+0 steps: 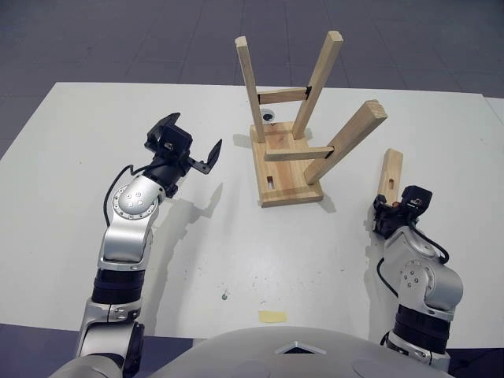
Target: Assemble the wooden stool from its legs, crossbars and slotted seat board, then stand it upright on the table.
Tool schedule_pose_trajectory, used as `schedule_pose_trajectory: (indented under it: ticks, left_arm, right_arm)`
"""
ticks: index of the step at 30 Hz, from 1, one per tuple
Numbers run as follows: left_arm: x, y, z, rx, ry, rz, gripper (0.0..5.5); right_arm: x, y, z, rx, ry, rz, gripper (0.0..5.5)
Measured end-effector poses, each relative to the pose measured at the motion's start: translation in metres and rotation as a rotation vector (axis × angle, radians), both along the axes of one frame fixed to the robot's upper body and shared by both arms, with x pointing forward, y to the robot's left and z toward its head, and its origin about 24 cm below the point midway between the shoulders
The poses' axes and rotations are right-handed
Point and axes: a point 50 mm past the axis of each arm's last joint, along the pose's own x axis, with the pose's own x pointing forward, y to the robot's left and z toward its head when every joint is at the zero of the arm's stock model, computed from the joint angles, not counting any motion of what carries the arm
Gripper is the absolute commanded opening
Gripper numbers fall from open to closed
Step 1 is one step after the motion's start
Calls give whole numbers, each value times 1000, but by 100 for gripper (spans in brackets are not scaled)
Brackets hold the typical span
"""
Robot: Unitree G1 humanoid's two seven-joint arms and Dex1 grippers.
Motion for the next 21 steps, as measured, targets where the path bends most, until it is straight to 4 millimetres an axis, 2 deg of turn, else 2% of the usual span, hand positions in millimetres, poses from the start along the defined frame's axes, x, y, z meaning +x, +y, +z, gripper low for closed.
schedule_pose_trajectory:
  ticks: [4, 7, 8, 10, 13, 15, 18, 21]
  left_arm:
    - [0, -5, -1, -5, 3, -18, 540]
    - [2, -7, 2, -66, 0, -17, 540]
    - [4, -7, 6, -139, 5, -5, 540]
    - [11, -3, 24, -328, -2, 27, 540]
    - [18, 4, 63, -582, -38, 11, 540]
    - [18, 3, 91, -742, -55, -70, 540]
    - [12, -5, 122, -902, -54, -235, 540]
    - [2, -15, 142, -1024, -27, -414, 540]
  right_arm:
    - [0, 0, 1, 1, -20, -6, 205]
    - [8, 3, 13, -10, -144, 15, 205]
    - [14, 5, 24, -42, -227, 36, 205]
    - [29, 8, 61, -186, -441, 120, 205]
    - [40, 21, 122, -406, -751, 247, 205]
    - [42, 34, 151, -525, -894, 340, 205]
    - [41, 50, 179, -619, -1037, 434, 205]
    - [39, 66, 194, -641, -1118, 545, 205]
